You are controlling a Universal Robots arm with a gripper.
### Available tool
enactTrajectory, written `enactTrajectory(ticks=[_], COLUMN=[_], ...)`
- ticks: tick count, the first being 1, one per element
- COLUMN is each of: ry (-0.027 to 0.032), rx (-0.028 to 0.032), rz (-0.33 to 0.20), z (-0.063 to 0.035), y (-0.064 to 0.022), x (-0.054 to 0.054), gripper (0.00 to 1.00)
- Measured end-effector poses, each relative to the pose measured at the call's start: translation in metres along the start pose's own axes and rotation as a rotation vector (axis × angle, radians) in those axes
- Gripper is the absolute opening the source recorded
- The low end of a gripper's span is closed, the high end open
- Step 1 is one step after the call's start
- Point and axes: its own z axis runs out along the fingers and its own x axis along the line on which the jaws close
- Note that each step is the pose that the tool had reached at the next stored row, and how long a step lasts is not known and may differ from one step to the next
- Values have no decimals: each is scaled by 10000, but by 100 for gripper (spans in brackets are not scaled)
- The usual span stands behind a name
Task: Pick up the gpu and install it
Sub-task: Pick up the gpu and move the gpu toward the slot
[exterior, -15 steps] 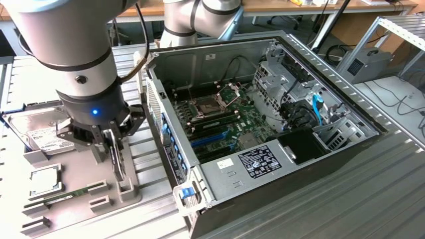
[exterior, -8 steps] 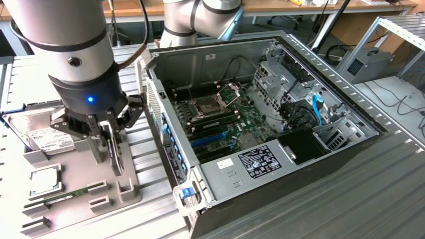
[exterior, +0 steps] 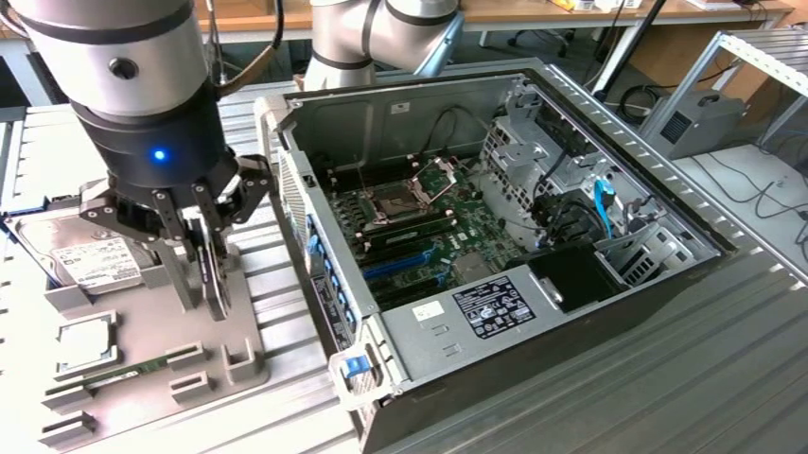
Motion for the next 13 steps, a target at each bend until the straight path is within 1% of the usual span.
enactTrajectory(ticks=[2, 13], ry=[-1, 0], rx=[-1, 0], rz=[1, 0], z=[-65, -354], y=[6, 28], x=[-2, -8], gripper=[27, 27])
